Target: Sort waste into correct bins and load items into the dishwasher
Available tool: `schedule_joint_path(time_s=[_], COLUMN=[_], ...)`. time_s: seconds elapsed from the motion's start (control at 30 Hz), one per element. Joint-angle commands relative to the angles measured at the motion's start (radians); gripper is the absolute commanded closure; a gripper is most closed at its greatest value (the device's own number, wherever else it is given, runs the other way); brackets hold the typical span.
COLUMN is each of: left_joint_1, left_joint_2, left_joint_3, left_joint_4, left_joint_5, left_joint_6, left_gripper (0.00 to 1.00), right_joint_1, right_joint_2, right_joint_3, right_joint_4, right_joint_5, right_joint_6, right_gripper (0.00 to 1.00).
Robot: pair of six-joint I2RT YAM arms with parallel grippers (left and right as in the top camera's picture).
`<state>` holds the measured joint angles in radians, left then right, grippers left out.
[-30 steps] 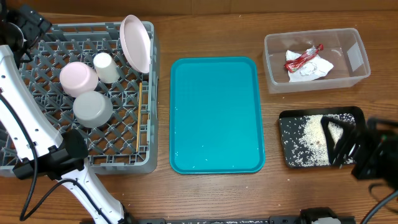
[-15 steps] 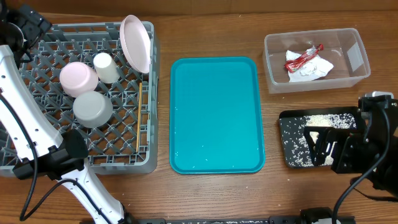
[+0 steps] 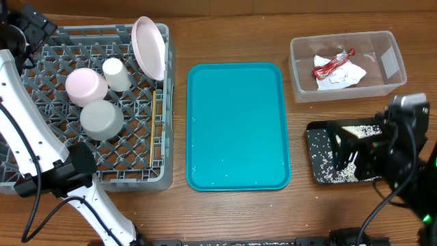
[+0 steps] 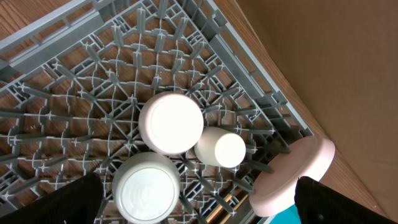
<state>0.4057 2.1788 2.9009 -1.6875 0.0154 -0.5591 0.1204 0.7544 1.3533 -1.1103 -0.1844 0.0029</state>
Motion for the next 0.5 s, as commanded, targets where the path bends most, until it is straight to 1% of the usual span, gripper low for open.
schedule_joint_path(time_s=[0.0,0.07,0.1,0.2,0.3,0.47], left_joint_1=[-0.006,-0.006,-0.006,-0.006,-0.006,-0.006], left_joint_2=[0.006,0.006,0.006,0.006,0.006,0.006], left_joint_3=[0.000,0.000,0.000,0.000,0.000,0.000], left_joint_4=[-0.002,-0.002,-0.002,-0.002,-0.002,-0.002], left_joint_5=[0.000,0.000,0.000,0.000,0.000,0.000], left_joint_6=[0.005,0.005,0.005,0.005,0.005,0.005], left_gripper=[0.00,0.00,0.00,0.00,0.00,0.00], right_joint_1=[0.006,0.005,-0.001,-0.011,-0.014,-0.015], right_joint_2=[-0.149,-0.229,-0.285,-0.386,-0.475,-0.579], right_joint_3=[-0.213,-0.352,-0.455,-0.644,-0.818,-1.058], right_joint_4=[0.132,0.249,0.332,0.485,0.661,0.936], right_joint_5=[0.016,0.038,0.045,0.045,0.051,0.063], right_joint_6=[-0.019,-0.019,-0.019,-0.018,-0.019,-0.018], right_gripper=[0.00,0.00,0.00,0.00,0.00,0.00])
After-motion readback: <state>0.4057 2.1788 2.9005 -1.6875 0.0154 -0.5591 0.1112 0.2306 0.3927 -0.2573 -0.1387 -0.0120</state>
